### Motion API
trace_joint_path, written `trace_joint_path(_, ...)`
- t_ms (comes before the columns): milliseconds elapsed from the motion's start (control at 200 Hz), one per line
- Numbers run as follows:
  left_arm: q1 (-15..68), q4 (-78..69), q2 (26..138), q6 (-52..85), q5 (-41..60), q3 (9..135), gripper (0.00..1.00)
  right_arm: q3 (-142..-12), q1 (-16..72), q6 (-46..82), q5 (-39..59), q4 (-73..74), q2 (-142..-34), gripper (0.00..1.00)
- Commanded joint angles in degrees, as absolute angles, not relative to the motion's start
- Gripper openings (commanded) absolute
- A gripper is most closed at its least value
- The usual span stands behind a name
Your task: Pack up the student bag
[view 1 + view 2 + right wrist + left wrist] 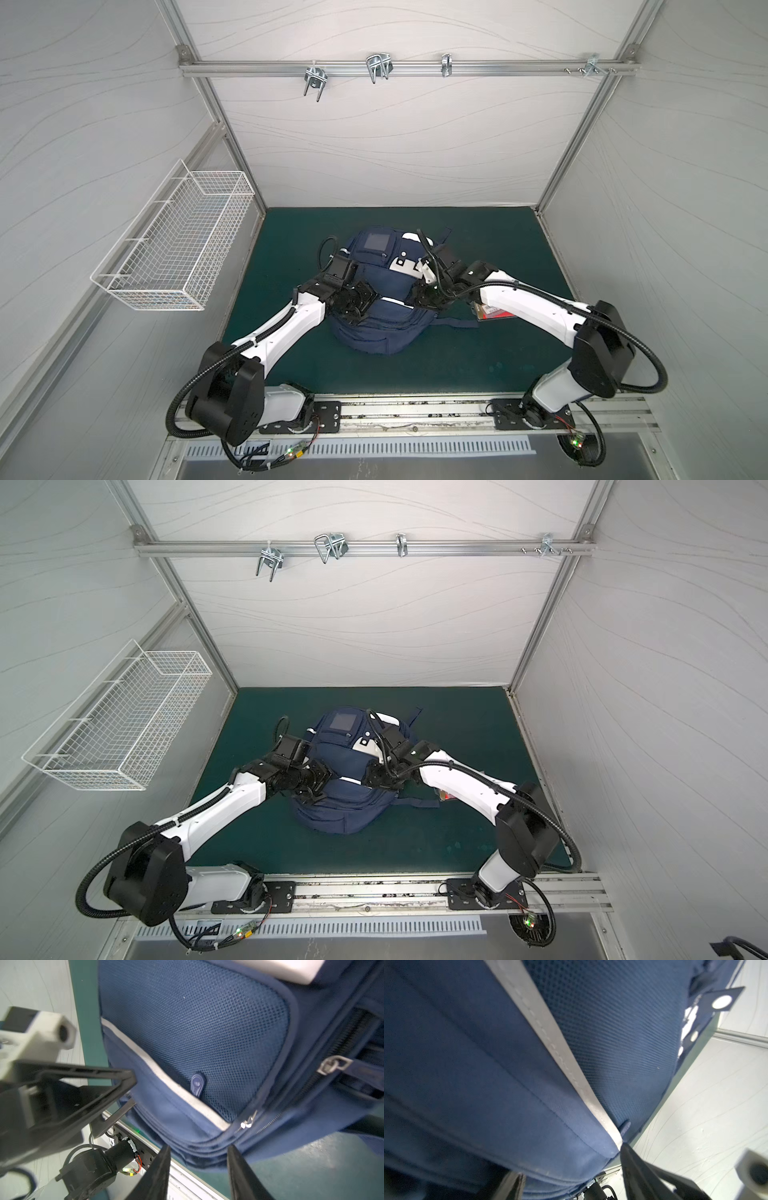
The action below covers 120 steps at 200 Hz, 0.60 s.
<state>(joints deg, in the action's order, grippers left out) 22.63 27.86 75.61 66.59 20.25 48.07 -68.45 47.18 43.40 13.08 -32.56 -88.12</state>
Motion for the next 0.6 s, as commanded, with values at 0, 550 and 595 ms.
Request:
trace_joint_path(0,22.34,22.62,77.12,66.18,19.30,48.40,0.57,-67.27,46.62,39.00,11.36,-35.27,-83.73,0.54)
trace_joint_path(550,20.41,22.78,72.24,71.68,23.27,56.34,0.00,-59.14,26.61,28.82,40.30,-15.17,-87.88,0.72)
trace_joint_path(595,20.32,22.33,72.22,72.48,23.82,56.18,0.00,-59.22,25.65,29.29,42.94,-11.89,-89.73,0.72)
